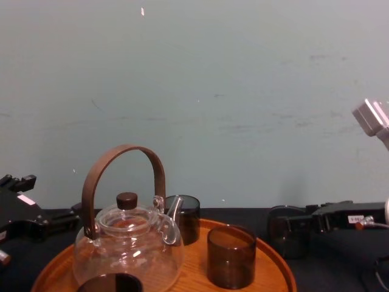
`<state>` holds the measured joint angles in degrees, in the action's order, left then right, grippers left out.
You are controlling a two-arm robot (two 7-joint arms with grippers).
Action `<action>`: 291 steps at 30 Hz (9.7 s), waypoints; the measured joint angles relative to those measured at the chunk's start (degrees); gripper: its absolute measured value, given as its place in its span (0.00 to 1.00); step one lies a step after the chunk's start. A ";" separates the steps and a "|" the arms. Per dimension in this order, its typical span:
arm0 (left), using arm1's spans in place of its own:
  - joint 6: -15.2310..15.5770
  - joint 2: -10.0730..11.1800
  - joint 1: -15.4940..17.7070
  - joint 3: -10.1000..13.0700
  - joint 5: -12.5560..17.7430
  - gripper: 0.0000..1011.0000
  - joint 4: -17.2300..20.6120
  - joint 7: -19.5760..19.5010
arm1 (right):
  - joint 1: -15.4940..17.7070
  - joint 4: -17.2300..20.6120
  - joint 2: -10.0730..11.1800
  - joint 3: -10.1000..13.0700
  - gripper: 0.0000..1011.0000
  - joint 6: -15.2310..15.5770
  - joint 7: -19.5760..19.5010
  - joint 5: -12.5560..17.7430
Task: Pick up the glass from the table and place it on the tray.
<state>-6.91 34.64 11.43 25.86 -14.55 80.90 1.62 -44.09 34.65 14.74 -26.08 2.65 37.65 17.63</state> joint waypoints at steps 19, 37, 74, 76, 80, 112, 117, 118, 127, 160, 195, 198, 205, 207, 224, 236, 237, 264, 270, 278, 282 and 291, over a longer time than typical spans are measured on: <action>0.00 0.00 0.00 0.00 0.00 0.99 0.00 0.00 | -1.05 -2.83 -1.57 0.86 0.99 -0.87 1.16 -1.65; 0.00 0.00 0.00 0.00 0.00 0.99 0.00 0.00 | -1.41 -3.76 -2.21 1.31 0.99 -1.19 0.71 -2.78; 0.00 0.00 0.00 0.00 0.00 0.99 0.00 0.00 | 3.18 5.53 0.69 2.31 0.89 2.06 1.64 -1.08; 0.00 0.00 0.00 0.00 0.00 0.99 0.00 0.00 | 4.25 7.64 1.41 2.40 0.89 2.65 1.63 -0.72; 0.00 0.00 0.00 0.00 0.00 0.99 0.00 0.00 | 7.39 13.68 3.71 2.51 0.89 4.21 1.47 0.35; 0.00 0.00 0.00 0.00 0.00 0.99 0.00 0.00 | 20.14 37.65 14.29 -2.06 0.89 9.72 2.76 4.70; 0.00 0.00 0.00 0.00 0.00 0.99 0.00 0.00 | 19.45 38.04 13.89 -3.67 0.89 9.86 3.04 4.67; 0.00 0.00 0.00 0.00 0.00 0.99 0.00 0.00 | 19.31 38.05 13.78 -3.95 0.89 9.89 3.10 4.67; 0.00 0.00 0.00 0.00 0.00 0.99 0.00 0.00 | 17.29 37.53 12.11 -7.11 0.89 9.92 3.63 4.66; 0.00 0.00 0.00 0.00 0.00 0.99 0.00 0.00 | 10.49 27.93 6.12 -14.35 0.89 8.79 4.47 4.46; 0.00 0.00 0.00 0.00 0.00 0.99 0.00 0.00 | 10.58 27.54 6.04 -14.78 0.99 8.84 4.28 3.81; 0.00 0.00 0.00 0.00 0.00 0.99 0.00 0.00 | 10.57 27.56 6.05 -14.76 0.99 8.84 4.29 3.86; 0.00 0.00 0.00 0.00 0.00 0.99 0.00 0.00 | 10.54 27.65 6.09 -14.70 0.99 8.85 4.41 3.98; 0.00 0.00 0.00 0.00 0.00 0.99 0.00 0.00 | 10.57 27.94 6.31 -14.67 0.99 8.95 4.74 4.14; 0.00 0.00 0.00 0.00 0.00 0.99 0.00 0.00 | 13.91 34.46 11.77 -13.61 0.99 10.55 4.82 6.21; 0.00 0.00 0.00 0.00 0.00 0.99 0.00 0.00 | 17.80 39.07 16.34 -10.99 0.99 11.03 2.80 8.33; 0.00 0.00 0.00 0.00 0.00 0.99 0.00 0.00 | 18.26 39.57 16.89 -10.59 0.99 10.96 2.67 8.69; 0.00 0.00 0.00 0.00 0.00 0.99 0.00 0.00 | 19.32 35.55 18.87 -2.44 0.99 6.86 -1.89 13.02; 0.00 0.00 0.00 0.00 0.00 0.99 0.00 0.00 | 17.85 32.92 17.29 -1.65 0.99 6.70 -3.20 12.70; 0.00 0.00 0.00 0.00 0.00 0.99 0.00 0.00 | 16.64 30.60 15.11 -1.12 0.99 6.94 -4.61 11.88; 0.00 0.00 0.00 0.00 0.00 0.99 0.00 0.00 | 16.50 29.63 14.00 -0.60 0.99 6.55 -5.46 11.54; 0.00 0.00 0.00 0.00 0.00 0.99 0.00 0.00 | 18.48 28.90 11.32 2.86 0.99 -0.18 -7.23 11.95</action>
<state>-6.91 34.64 11.43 25.86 -14.55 80.90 1.62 -25.61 63.55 26.05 -23.22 2.47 30.42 29.58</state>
